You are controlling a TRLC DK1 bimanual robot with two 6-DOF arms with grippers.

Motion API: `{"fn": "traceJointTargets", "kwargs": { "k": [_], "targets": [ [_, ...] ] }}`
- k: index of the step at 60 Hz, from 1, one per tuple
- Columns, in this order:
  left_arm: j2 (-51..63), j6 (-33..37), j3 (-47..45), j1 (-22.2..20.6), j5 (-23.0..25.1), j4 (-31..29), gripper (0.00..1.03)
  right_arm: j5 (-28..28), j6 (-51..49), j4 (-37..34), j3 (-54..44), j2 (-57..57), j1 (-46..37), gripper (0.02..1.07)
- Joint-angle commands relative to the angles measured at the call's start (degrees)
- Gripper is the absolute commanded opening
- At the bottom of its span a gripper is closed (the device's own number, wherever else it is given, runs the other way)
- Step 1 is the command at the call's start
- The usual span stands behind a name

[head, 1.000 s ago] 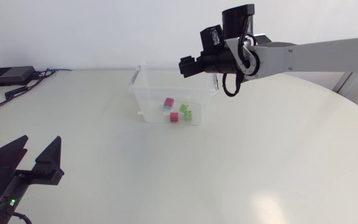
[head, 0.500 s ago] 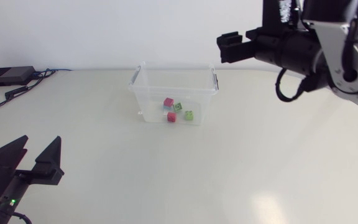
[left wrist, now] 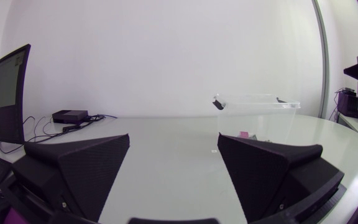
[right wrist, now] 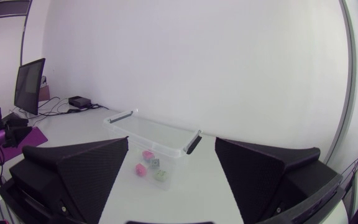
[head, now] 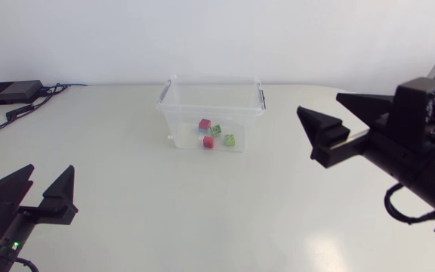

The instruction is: Place the duplo bricks in the container

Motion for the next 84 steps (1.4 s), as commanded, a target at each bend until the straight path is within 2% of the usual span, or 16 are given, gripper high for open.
{"fn": "traceJointTargets", "kwargs": {
  "k": [1, 17, 18, 24, 28, 55, 65, 73, 84],
  "targets": [
    [-0.67, 0.66, -0.80, 0.47, -0.32, -0.10, 0.99, 0.74, -0.31, -1.58, -4.65, -6.25, 0.44, 1.03],
    [-0.49, 0.16, -0.82, 0.45, -0.04, -0.04, 0.99, -0.59, 0.08, -3.70, -11.56, -16.07, -5.98, 1.03],
    [-0.67, 0.74, -0.80, 0.47, -0.32, -0.10, 0.99, 0.48, -1.54, -10.54, -15.55, -29.27, 1.06, 1.03],
    [-0.67, 0.66, -0.80, 0.47, -0.32, -0.10, 0.99, -0.32, -1.63, -13.71, -18.98, -38.59, 1.76, 1.03],
    [-0.67, 0.74, -0.80, 0.47, -0.32, -0.10, 0.99, -0.40, -1.63, -15.03, -19.33, -38.33, 1.85, 1.03],
    [-0.67, 0.74, -0.80, 0.56, -0.32, -0.10, 0.99, -1.90, -5.14, -10.02, -26.62, -38.50, 2.47, 1.03],
    [-0.67, 0.74, -0.80, 0.56, -0.32, -0.10, 0.99, -2.86, -5.23, -9.75, -26.97, -38.42, 1.85, 1.03],
    [-0.67, 0.74, -0.80, 0.56, -0.32, -0.10, 0.99, -3.04, -6.55, -5.80, -28.56, -38.50, 1.76, 1.03],
    [-0.67, 0.74, -0.80, 0.56, -0.32, -0.10, 0.99, -2.78, -6.20, -5.97, -28.64, -38.42, 1.23, 1.03]
  ]
}}
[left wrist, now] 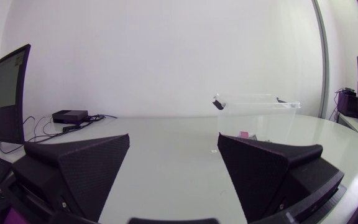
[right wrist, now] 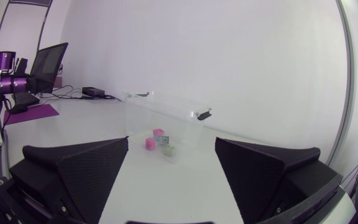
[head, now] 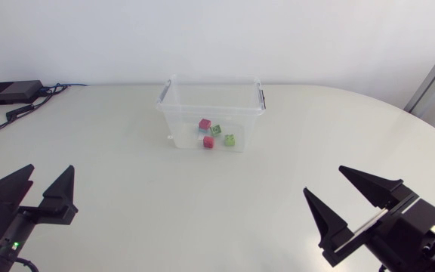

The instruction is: Place the duplo bricks in the container

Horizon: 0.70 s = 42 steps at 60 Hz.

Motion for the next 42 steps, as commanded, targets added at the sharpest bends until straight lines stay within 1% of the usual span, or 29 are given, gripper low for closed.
{"fn": "traceJointTargets", "kwargs": {
  "k": [1, 42],
  "targets": [
    [-0.67, 0.72, -0.80, 0.54, -0.32, -0.10, 0.99, 0.37, -1.02, 0.63, -1.50, -0.52, -0.62, 1.03],
    [-0.08, -0.99, -0.86, 0.40, 0.60, 0.10, 0.99, -1.21, 5.55, -0.07, -1.34, -0.25, -22.25, 1.03]
  ]
}}
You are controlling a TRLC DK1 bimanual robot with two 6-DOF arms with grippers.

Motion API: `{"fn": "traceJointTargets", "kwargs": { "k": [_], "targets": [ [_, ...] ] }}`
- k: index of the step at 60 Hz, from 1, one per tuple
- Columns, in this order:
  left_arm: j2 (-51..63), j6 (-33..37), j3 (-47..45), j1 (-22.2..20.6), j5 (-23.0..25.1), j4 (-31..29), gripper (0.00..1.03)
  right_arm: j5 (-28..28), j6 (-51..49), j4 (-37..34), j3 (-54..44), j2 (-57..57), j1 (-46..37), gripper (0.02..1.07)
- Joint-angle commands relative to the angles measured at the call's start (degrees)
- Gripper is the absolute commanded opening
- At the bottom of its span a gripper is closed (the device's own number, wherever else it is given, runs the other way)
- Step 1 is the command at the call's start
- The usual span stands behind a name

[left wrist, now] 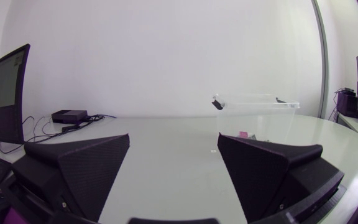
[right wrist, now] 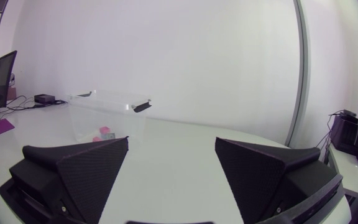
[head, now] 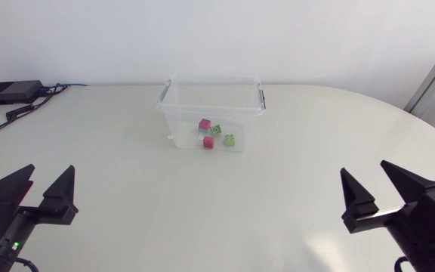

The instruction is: Place the duplo bricks in the container

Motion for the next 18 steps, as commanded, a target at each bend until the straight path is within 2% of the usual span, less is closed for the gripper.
{"fn": "traceJointTargets", "kwargs": {
  "k": [1, 13, 18],
  "targets": [
    [-0.06, -0.95, -0.86, 0.42, 0.38, 0.10, 0.99, -0.59, 2.17, -0.07, -1.34, -0.25, -2.90, 1.03],
    [0.12, -1.48, -0.89, 0.38, 0.67, 0.16, 0.99, -1.08, 4.21, -0.23, -1.32, -0.16, -9.52, 1.03],
    [0.12, -1.48, -0.89, 0.38, 0.67, 0.16, 0.99, -1.08, 4.21, -0.23, -1.32, -0.16, -9.52, 1.03]
  ]
}}
